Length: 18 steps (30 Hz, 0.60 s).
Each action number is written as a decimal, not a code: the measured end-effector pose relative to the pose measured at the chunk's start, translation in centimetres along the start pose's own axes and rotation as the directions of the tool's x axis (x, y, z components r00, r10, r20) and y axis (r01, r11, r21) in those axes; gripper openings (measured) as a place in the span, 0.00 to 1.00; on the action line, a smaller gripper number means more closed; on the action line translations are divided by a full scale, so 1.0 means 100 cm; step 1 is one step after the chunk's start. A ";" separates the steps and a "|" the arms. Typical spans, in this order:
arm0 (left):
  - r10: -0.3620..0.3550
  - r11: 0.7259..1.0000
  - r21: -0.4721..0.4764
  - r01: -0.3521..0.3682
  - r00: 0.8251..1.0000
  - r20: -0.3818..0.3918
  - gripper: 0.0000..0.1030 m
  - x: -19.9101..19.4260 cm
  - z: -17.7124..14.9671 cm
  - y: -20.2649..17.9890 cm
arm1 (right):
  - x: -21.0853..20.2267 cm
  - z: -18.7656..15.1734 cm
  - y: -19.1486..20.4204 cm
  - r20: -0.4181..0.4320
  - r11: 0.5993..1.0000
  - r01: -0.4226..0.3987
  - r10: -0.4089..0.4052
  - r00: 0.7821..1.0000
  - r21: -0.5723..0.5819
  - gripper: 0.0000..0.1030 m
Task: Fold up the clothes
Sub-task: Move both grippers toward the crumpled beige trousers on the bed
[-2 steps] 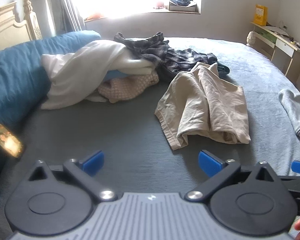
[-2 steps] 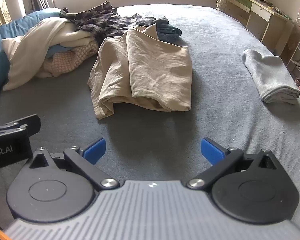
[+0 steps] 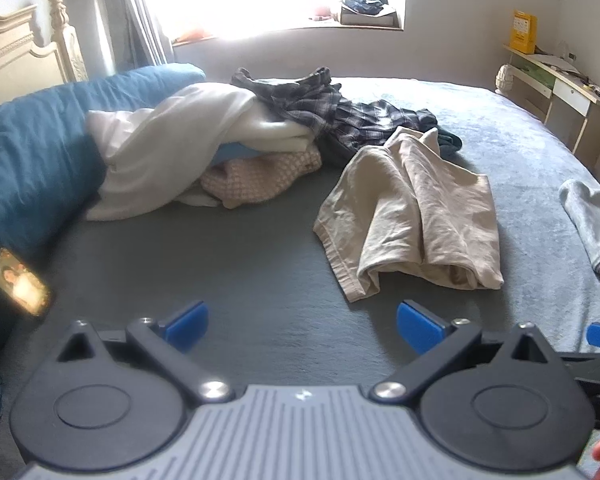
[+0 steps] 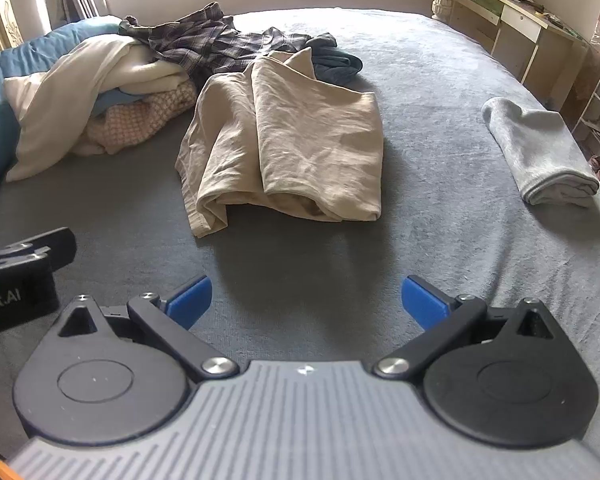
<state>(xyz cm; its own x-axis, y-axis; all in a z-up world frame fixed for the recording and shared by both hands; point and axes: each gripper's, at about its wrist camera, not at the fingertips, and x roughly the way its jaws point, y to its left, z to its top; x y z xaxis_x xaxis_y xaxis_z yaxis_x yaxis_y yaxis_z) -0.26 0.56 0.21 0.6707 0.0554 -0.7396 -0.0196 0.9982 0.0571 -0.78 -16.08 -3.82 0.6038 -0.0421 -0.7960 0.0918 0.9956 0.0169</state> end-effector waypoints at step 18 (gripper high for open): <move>0.011 0.991 -0.131 -0.014 1.000 -0.026 1.00 -0.001 0.001 0.027 | -0.011 0.005 -0.007 0.026 0.999 0.029 -0.030 0.999 0.035 0.99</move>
<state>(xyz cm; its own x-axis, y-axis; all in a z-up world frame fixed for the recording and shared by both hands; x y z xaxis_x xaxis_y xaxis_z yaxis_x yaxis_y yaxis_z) -0.31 3.24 0.45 0.6510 0.0671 -0.7561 -0.1264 0.9918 -0.0208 -1.10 -16.82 -2.61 0.6213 -0.0741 -0.7800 0.1368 0.9905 0.0148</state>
